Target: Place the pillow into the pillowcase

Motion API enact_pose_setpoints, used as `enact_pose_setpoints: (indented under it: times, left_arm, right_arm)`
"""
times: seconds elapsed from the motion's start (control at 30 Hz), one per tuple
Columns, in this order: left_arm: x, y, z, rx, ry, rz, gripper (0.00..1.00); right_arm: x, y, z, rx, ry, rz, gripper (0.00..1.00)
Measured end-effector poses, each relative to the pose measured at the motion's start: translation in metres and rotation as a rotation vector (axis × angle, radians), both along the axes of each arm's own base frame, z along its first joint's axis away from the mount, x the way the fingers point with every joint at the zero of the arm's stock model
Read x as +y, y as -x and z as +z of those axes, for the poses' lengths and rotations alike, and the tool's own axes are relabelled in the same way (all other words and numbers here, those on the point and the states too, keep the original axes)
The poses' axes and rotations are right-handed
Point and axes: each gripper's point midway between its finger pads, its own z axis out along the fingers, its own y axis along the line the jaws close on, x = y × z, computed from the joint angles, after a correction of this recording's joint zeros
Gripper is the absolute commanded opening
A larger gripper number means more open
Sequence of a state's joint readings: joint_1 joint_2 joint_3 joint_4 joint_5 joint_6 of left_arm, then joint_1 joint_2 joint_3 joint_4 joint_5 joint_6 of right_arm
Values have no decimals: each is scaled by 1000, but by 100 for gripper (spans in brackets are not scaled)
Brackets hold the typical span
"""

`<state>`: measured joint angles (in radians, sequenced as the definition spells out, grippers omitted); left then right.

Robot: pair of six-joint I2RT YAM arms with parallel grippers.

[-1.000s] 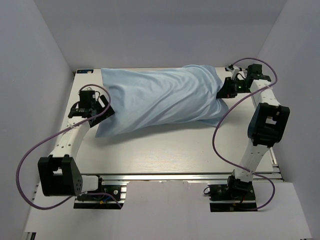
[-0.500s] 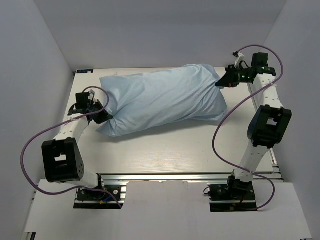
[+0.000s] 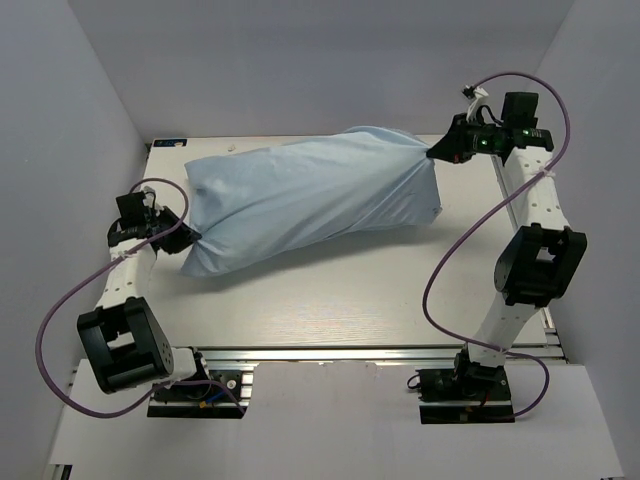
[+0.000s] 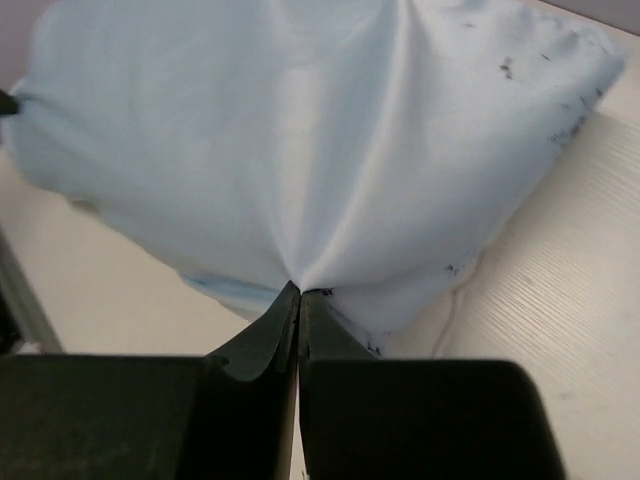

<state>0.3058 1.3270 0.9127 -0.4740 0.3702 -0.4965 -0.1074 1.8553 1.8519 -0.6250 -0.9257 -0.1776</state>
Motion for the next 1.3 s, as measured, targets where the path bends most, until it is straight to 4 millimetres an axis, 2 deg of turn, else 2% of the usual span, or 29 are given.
enact_pose_setpoints:
  times: [0.03,0.07,0.13,0.2,0.3,0.37,0.43,0.5,0.57,0.67,0.8,0.93,1.0,1.03,1.1,1.13,1.23,1.3]
  left_arm:
    - [4,2,-3,14,-15,10,39]
    - [10,4,-6,28,-30,29,56]
    - [25,10,-12,64,-62,83,69]
    - [38,17,-16,98,-87,128,92]
    - [45,22,-10,123,-115,164,95]
    - [50,22,4,114,-138,182,95]
    - [54,19,24,76,-160,200,94]
    - [54,16,44,20,-166,211,93]
    - [48,16,63,-45,-147,213,92]
    - [33,12,88,-149,-87,183,91]
    - [-2,5,124,-301,7,71,92]
    - [-43,7,153,-436,73,-69,93]
    - [-60,10,162,-477,96,-126,93]
    - [-65,10,166,-489,103,-148,93]
    - [-73,9,167,-498,111,-173,93]
    - [-74,8,167,-500,114,-180,93]
    - [-80,10,161,-487,123,-195,93]
    - [-81,11,157,-480,127,-194,93]
  right_arm:
    - [-3,-1,-5,0,24,-11,22]
    - [-8,-3,-13,3,56,-30,35]
    - [-23,-6,-24,-5,127,-63,55]
    - [-38,-6,-34,-22,201,-77,65]
    - [-56,-2,-49,-47,294,-96,89]
    - [-65,7,-57,-74,349,-117,89]
    - [-68,15,-55,-119,384,-136,89]
    - [-64,19,-39,-191,395,-136,89]
    - [-54,15,-13,-299,382,-121,90]
    - [-23,15,12,-389,322,-46,89]
    - [37,15,18,-385,235,76,89]
    - [102,10,-6,-317,202,163,88]
    - [123,-1,-20,-266,192,170,84]
    - [128,-12,-26,-248,195,155,82]
    - [125,-34,-45,-222,219,100,79]
    - [119,-40,-59,-200,244,73,74]
    - [97,-38,-102,-112,320,35,60]
    - [88,-30,-122,-70,354,44,58]
